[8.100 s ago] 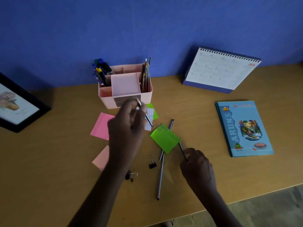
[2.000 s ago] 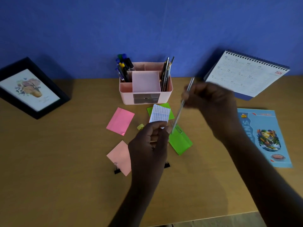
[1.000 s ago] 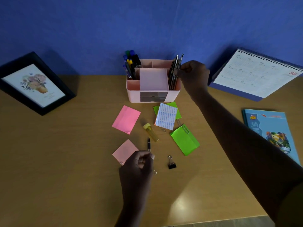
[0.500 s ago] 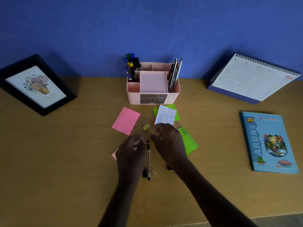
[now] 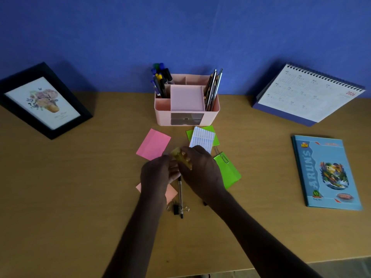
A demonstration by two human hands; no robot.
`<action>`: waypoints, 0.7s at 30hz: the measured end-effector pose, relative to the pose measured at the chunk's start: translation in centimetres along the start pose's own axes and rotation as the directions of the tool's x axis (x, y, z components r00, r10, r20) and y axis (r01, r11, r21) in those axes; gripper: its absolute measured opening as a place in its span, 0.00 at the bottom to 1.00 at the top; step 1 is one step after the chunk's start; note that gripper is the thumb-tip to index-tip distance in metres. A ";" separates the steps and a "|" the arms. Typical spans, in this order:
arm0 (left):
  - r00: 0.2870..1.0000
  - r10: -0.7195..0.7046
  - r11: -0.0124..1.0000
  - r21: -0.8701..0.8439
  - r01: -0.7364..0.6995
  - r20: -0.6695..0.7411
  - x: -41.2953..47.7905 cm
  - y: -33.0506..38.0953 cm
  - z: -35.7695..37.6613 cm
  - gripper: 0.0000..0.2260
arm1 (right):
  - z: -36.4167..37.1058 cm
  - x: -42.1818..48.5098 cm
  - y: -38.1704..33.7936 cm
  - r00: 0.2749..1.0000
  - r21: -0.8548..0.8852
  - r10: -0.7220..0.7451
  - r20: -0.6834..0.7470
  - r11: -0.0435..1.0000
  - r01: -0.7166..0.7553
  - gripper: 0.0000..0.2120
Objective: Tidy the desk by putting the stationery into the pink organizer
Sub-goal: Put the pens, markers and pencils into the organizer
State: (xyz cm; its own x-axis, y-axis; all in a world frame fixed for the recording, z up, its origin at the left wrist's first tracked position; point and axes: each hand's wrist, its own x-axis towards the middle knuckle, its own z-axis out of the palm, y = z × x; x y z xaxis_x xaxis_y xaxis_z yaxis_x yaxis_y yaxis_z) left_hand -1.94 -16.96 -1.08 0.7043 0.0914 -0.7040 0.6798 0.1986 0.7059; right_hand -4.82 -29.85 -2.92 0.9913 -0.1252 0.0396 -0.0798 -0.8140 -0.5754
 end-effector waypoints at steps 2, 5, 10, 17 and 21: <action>0.999 0.029 0.999 -0.018 -0.029 0.013 -0.6 0.4 -0.1 0.09 | -0.8 -0.1 -0.3 0.999 0.074 -0.023 -0.037 0.997 0.026 0.14; 0.992 0.111 0.992 -0.076 -0.106 0.066 -1.8 1.2 -0.1 0.10 | -2.0 0.1 -0.7 0.995 0.153 -0.062 -0.082 0.985 0.075 0.16; 0.936 0.313 0.947 -0.126 -0.295 0.164 -3.1 3.2 0.2 0.10 | -4.6 1.7 -1.6 0.975 0.288 -0.099 -0.198 0.945 0.154 0.12; 0.839 0.537 0.843 -0.091 -0.529 0.094 -2.5 4.9 1.7 0.11 | -6.3 4.7 -3.0 0.929 0.337 -0.131 -0.347 0.906 0.254 0.08; 0.788 0.615 0.788 -0.036 -0.614 0.037 -1.1 5.5 2.6 0.12 | -5.6 6.5 -2.9 0.912 0.312 -0.129 -0.388 0.913 0.262 0.07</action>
State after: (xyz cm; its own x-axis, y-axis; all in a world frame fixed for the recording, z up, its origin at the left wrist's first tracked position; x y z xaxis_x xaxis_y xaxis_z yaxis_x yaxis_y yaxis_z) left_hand 1.51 -18.52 3.76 0.9804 0.1581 -0.1173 0.0960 0.1357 0.9861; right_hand 1.24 -31.44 3.56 0.8743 -0.2294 0.4278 0.2197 -0.5988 -0.7702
